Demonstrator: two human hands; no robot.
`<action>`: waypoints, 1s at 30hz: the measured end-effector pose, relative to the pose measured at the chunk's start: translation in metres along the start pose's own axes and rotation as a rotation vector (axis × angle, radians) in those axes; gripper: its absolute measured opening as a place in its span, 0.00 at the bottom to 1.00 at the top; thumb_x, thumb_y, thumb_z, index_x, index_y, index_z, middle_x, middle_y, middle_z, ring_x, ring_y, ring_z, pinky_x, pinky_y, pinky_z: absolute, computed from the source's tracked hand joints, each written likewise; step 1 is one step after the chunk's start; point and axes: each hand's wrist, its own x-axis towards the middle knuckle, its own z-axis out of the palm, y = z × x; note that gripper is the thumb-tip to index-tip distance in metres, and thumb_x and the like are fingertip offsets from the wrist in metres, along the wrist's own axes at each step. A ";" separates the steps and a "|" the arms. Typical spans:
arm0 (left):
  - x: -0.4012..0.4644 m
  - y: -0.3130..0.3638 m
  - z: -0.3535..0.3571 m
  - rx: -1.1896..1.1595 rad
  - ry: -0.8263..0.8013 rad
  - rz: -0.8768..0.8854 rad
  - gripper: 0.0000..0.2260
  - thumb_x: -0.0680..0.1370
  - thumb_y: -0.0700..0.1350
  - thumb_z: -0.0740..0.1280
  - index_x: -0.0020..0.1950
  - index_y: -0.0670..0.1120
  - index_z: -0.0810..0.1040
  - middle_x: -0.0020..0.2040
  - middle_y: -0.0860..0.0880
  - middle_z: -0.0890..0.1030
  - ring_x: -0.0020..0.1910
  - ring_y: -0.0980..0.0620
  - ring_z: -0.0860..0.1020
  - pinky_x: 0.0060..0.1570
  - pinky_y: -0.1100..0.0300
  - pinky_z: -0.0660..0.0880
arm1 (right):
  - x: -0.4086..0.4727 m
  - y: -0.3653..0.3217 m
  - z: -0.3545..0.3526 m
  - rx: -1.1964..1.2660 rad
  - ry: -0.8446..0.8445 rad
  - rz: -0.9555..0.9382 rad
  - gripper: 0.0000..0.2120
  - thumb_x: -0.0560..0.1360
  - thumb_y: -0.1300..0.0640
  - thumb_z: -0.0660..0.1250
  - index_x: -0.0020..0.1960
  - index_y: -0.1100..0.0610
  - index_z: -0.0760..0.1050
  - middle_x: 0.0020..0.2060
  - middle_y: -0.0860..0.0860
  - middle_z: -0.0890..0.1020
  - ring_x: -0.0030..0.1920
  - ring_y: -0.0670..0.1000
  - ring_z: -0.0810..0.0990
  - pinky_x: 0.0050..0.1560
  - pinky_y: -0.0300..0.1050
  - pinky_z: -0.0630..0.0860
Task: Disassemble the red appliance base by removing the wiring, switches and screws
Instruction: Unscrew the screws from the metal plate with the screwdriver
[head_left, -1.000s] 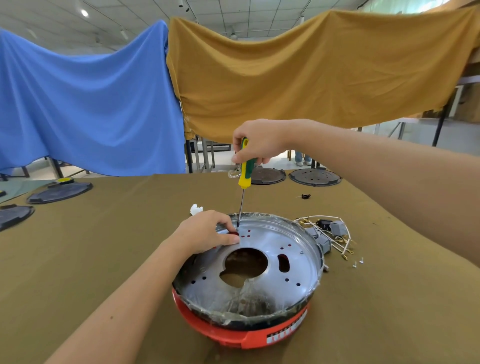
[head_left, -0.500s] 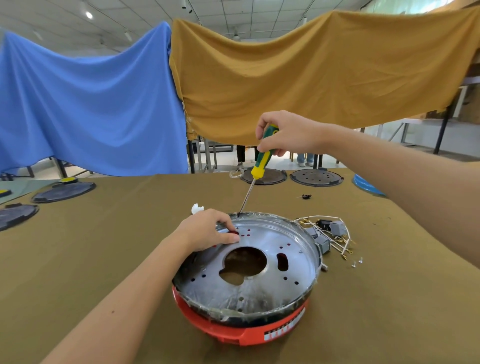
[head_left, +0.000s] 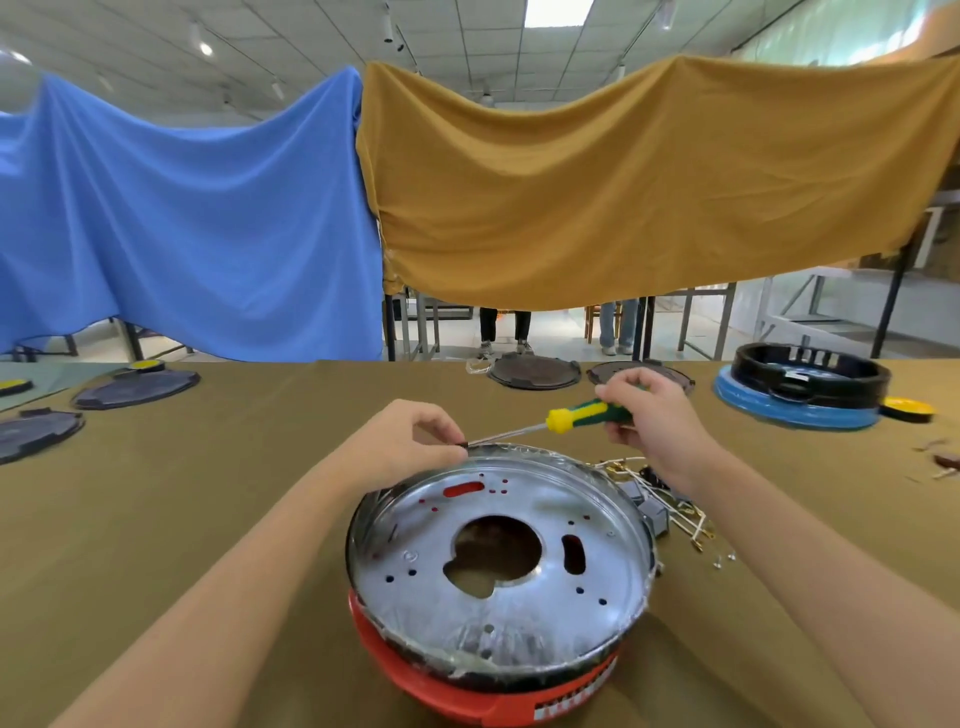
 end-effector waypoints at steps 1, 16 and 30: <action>-0.001 -0.001 -0.001 -0.013 0.008 0.013 0.03 0.74 0.52 0.74 0.44 0.55 0.83 0.44 0.59 0.83 0.39 0.61 0.81 0.44 0.62 0.74 | -0.002 0.007 0.001 0.032 0.013 0.012 0.05 0.77 0.60 0.70 0.47 0.59 0.74 0.40 0.55 0.78 0.33 0.51 0.76 0.37 0.43 0.79; -0.004 -0.032 0.008 -0.181 0.117 0.129 0.03 0.77 0.50 0.70 0.46 0.53 0.84 0.42 0.53 0.85 0.40 0.54 0.83 0.42 0.66 0.78 | -0.006 0.042 0.013 0.294 0.141 0.080 0.06 0.75 0.61 0.72 0.43 0.57 0.75 0.37 0.54 0.80 0.29 0.51 0.75 0.32 0.42 0.77; -0.009 -0.033 0.008 -0.094 0.116 0.117 0.05 0.80 0.48 0.66 0.45 0.54 0.80 0.44 0.52 0.83 0.42 0.54 0.80 0.46 0.64 0.75 | -0.020 0.037 0.013 0.377 0.175 0.057 0.06 0.76 0.62 0.70 0.43 0.56 0.74 0.39 0.55 0.78 0.29 0.51 0.74 0.34 0.44 0.76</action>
